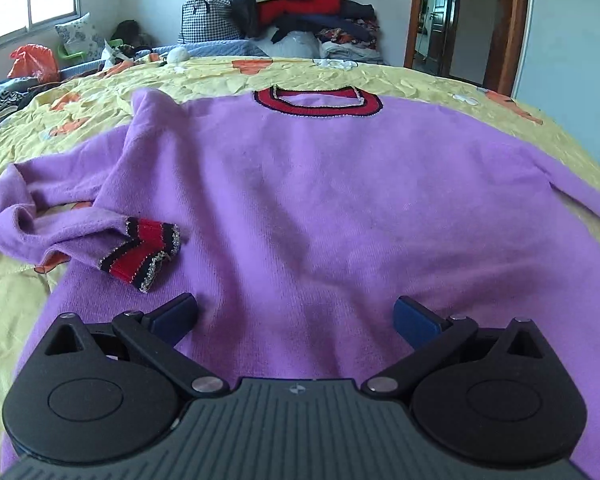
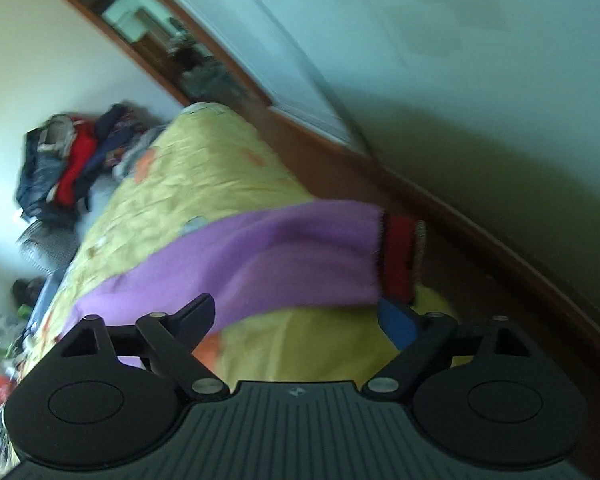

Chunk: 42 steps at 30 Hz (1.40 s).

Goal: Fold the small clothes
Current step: 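Grasp the striped cuff of one sweater sleeve with the right tool, then lift the sleeve with the right tool, lay it across the body, release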

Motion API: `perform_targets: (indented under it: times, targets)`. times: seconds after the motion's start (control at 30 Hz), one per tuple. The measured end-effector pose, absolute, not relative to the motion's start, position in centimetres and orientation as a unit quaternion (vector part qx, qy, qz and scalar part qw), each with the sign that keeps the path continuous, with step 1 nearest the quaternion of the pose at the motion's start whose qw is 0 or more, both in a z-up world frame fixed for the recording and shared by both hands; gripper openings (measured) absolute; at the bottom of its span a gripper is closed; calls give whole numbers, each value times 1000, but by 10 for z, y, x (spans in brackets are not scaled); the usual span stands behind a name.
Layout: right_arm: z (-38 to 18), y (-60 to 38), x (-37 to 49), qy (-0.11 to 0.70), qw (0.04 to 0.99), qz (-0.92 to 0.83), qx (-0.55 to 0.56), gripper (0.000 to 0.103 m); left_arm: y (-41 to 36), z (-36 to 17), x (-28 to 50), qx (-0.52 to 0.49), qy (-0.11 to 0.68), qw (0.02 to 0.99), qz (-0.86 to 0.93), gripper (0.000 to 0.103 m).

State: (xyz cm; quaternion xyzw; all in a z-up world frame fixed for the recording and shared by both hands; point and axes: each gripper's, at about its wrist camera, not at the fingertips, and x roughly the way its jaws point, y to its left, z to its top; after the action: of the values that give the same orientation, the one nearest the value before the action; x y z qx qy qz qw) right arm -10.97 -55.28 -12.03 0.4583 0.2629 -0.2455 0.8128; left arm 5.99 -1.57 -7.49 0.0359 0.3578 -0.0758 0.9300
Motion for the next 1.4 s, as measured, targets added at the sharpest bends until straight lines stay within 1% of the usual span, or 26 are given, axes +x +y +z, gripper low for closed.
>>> perform_targets:
  times: [0.07, 0.13, 0.2, 0.23, 0.27, 0.33, 0.37, 0.4, 0.43, 0.47, 0.5, 0.53, 0.57, 0.7, 0.8, 1.0, 1.1, 1.2, 1.27, 1.4]
  targets:
    - [-135, -569, -111, 261, 785, -270, 492, 89, -15, -74, 60, 34, 360, 929, -76, 103]
    - [-157, -590, -118, 249, 744, -280, 553, 89, -14, -72, 60, 28, 363, 928, -74, 103]
    - [-182, -608, -118, 250, 701, -262, 614, 93, -12, -70, 60, 13, 365, 928, -66, 103]
    - [-193, -614, -113, 250, 682, -248, 641, 93, -11, -68, 60, 2, 366, 929, -63, 103]
    - [-203, -617, -112, 233, 664, -238, 669, 93, -9, -65, 59, -7, 364, 929, -63, 103]
    - [-210, -616, -105, 222, 660, -220, 683, 93, -6, -58, 57, -31, 360, 930, -71, 103]
    - [-211, -615, -100, 214, 665, -198, 687, 90, -4, -55, 56, -42, 360, 929, -76, 103]
    - [-209, -613, -96, 205, 674, -179, 686, 82, -1, -52, 55, -52, 361, 928, -76, 103]
    - [-205, -613, -97, 205, 686, -187, 673, 43, 1, -48, 54, -60, 363, 927, -76, 103]
    - [-196, -614, -91, 203, 698, -188, 661, 32, 2, -46, 53, -60, 364, 926, -84, 103]
    - [-188, -615, -88, 201, 707, -195, 650, 27, 3, -44, 52, -56, 365, 924, -94, 103]
    - [-176, -613, -86, 203, 721, -210, 628, 17, 3, -42, 52, -47, 368, 923, -98, 103]
    - [-165, -610, -86, 204, 737, -220, 606, 11, 2, -40, 50, -34, 368, 924, -99, 103]
    - [-117, -590, -82, 171, 790, -229, 542, 10, 5, -39, 42, -5, 362, 928, -92, 103]
    - [-87, -571, -67, 155, 814, -198, 524, 10, 13, -42, 42, -5, 373, 924, -84, 103]
    - [-41, -510, 0, 150, 856, -101, 484, 10, 38, -44, 47, -36, 404, 912, -68, 103]
    - [-25, -476, 37, 169, 872, -70, 454, 10, 55, -38, 48, -79, 406, 906, -90, 103]
    - [-22, -442, 77, 194, 872, -30, 449, 10, 72, -32, 52, -119, 401, 899, -128, 103]
    - [-22, -416, 101, 209, 874, -6, 439, 10, 74, -29, 58, -102, 413, 897, -122, 103]
    - [-19, -355, 139, 255, 873, 57, 413, 10, 66, -26, 61, -24, 420, 903, -86, 103]
